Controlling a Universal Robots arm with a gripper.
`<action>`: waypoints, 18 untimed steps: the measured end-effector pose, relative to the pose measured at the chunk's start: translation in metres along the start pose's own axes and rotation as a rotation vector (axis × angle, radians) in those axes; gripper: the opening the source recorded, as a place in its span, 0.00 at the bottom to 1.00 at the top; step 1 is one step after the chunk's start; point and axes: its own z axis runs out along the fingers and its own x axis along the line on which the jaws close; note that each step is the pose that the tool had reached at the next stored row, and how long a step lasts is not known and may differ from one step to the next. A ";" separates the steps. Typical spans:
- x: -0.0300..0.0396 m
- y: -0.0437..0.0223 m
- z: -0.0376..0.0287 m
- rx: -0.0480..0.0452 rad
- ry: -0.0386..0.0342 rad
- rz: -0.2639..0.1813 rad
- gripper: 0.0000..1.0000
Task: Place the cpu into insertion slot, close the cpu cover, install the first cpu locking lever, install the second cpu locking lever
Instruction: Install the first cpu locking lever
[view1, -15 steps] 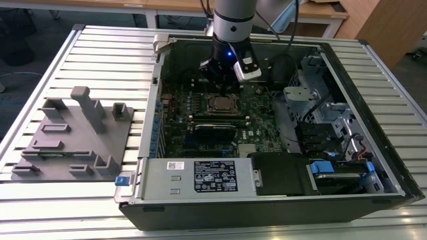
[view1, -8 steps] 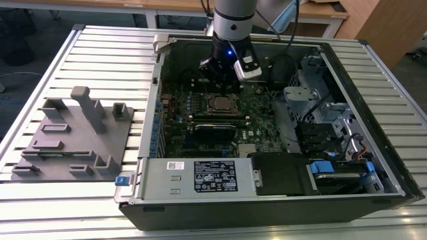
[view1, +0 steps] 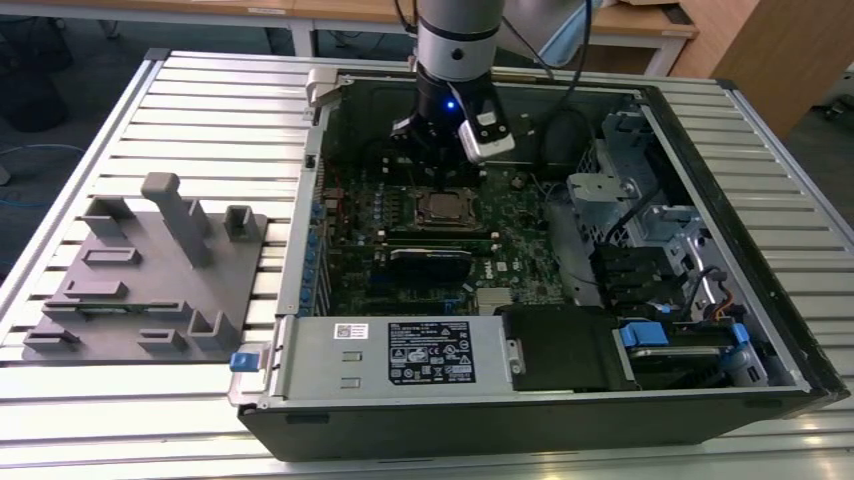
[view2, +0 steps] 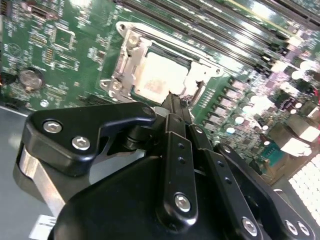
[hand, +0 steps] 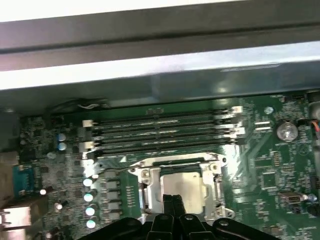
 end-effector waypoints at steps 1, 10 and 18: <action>0.0030 -0.0003 0.0000 -0.0001 -0.0005 0.000 0.10; 0.0266 -0.0031 -0.0002 -0.0007 -0.0053 0.000 0.10; 0.0405 -0.0046 -0.0002 -0.0010 -0.0081 0.000 0.10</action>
